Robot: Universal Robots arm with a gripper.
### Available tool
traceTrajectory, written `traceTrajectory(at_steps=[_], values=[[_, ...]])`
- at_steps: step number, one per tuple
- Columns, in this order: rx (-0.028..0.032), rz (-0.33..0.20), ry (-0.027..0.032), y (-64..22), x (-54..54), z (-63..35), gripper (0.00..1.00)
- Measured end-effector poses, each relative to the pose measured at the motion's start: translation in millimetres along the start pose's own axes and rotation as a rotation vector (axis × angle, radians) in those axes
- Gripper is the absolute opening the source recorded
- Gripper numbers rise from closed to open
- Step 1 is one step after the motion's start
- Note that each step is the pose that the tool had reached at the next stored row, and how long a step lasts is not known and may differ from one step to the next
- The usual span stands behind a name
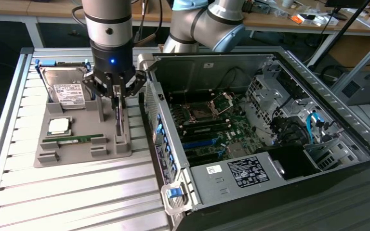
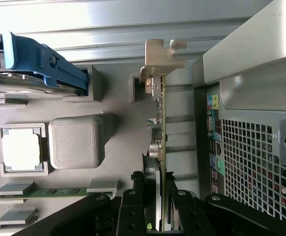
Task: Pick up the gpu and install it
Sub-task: 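Pick up the gpu and move the gpu toward the slot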
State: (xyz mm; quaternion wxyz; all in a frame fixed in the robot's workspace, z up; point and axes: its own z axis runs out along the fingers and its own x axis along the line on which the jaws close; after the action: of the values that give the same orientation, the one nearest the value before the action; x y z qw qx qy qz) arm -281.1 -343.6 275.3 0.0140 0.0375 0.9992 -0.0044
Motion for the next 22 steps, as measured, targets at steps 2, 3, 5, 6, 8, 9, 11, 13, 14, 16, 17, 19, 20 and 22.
traceTrajectory(at_steps=[2, 3, 5, 6, 8, 9, 11, 13, 14, 16, 17, 19, 20, 22], values=[[0.0, 0.0, -0.0001, 0.0, 0.0, -0.7, 0.27], [-0.0001, 0.0, -0.0001, 0.0, -0.1, -1.1, 0.27], [0.0001, 0.0, 0.0001, 0.0, -0.1, -2.0, 0.27], [0.0, 0.0, 0.0001, 0.0, -0.1, -2.3, 0.27], [-0.0002, 0.0, -0.0001, 0.0, -0.1, -2.8, 0.27], [-0.0001, 0.0, -0.0001, 0.0, -0.1, -2.9, 0.27], [0.0, 0.0, 0.0, 0.0, -0.1, -3.4, 0.27], [-0.0001, 0.0, -0.0001, 0.0, -0.2, -4.5, 0.27], [0.0, 0.0, 0.0, 0.0, -0.2, -5.6, 0.27], [-0.0001, 0.0, 0.0, 0.0, -0.2, -5.8, 0.27], [0.0, 0.0, 0.0, 0.0, -0.2, -6.1, 0.27], [0.0, 0.0, 0.0, -0.1, -0.2, -6.8, 0.27], [0.0, 0.0, 0.0, -0.1, -0.3, -7.0, 0.27], [-0.0001, 0.0, 0.0, -0.1, -0.3, -7.6, 0.27]])
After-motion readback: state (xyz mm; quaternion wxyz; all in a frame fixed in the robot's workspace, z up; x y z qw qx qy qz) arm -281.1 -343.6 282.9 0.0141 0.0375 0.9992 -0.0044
